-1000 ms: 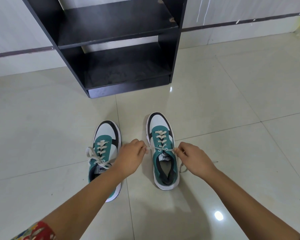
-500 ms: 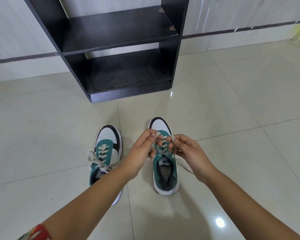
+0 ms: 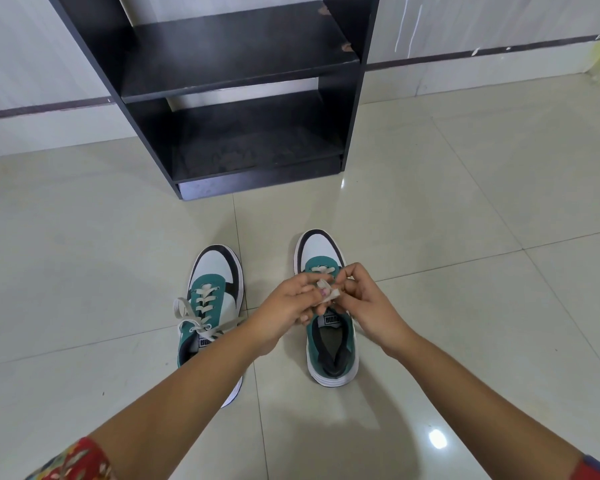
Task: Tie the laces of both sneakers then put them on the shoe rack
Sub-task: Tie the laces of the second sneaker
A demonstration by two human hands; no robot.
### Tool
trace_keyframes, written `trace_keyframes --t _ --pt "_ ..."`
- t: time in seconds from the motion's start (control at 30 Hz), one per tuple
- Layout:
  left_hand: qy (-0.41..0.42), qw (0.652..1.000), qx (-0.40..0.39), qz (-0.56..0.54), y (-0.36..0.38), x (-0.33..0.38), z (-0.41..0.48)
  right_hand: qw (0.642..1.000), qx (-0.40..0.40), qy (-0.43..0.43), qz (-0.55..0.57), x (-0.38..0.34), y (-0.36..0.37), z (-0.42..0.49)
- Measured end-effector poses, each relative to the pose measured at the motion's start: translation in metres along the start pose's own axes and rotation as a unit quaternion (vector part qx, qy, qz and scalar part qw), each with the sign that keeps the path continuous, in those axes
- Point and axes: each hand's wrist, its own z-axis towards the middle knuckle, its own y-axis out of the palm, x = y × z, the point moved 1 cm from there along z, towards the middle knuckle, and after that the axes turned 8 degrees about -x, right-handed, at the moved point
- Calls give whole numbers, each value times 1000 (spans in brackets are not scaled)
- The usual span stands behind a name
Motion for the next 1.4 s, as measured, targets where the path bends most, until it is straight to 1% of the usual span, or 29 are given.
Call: trace_keyframes --t 0.23,0.33,0.4,0.47,0.57,0.67,0.7,0.73,0.77,0.8,0.83,0.87,0.9,0.93,1.0,1.03,1.07,1.1,1.2,1.23,1.27,1.3,1.33,1.37,1.4 --pt "2 997 73 8 -3 -2 4 998 -32 -29 -43 1 1 -2" --pt "1 995 100 24 -3 -2 4 999 -2 -36 3 -1 1 -2" --pt "26 992 123 26 0 -2 4 998 45 -8 54 -1 1 1" --pt "69 987 134 48 6 1 0 993 74 35 89 -1 1 4" --pt "126 983 107 83 15 4 -7 992 76 68 74 -1 0 6" --pt "146 966 110 180 12 3 -9 992 65 89 67 -3 0 8" --pt "153 953 119 234 8 2 -7 992 57 99 62 -4 -1 8" --pt "173 926 125 311 5 0 -7 991 48 110 58 -5 -2 8" --pt "201 886 122 399 1 -1 -7 990 38 120 59 -6 -3 8" --pt "221 837 105 489 -2 -1 -6 989 29 128 62 -7 -4 9" --pt "230 795 89 555 -4 -3 -6 989 22 134 63 -8 -5 9" --pt "230 768 73 594 -4 -4 -5 989 17 138 60 -9 -5 10" --pt "225 747 69 622 -5 -4 -5 988 12 141 55 -10 -5 11" --pt "222 740 74 631 -6 -2 -6 988 8 145 49 -10 -6 12" --pt "225 739 57 632 -6 0 -7 987 -3 157 39 -11 -6 14" --pt "208 737 31 642 -6 -1 -6 986 -11 164 34 -11 -7 15" --pt "238 698 23 675 -7 -5 -6 985 -20 171 28 -10 -8 15" --pt "256 668 22 698 -12 -9 -3 984 -29 175 26 -10 -9 16" --pt "275 627 41 728 -14 -8 1 984 -34 166 46 -9 -7 16" --pt "253 646 52 718 -11 -5 0 986 -17 157 54 -10 -6 16" --pt "232 680 74 691 -7 -2 0 988 5 143 52 -9 -4 16" --pt "189 746 99 631 -5 -1 1 991 27 124 37 -8 -3 15" --pt "132 824 117 539 -3 -1 2 994 46 96 5 -6 -2 14" --pt "73 896 118 422 -1 -1 4 995 63 60 -42 -4 -2 12" --pt "25 948 114 296 0 2 6 991 75 20 -110 -2 -2 10"
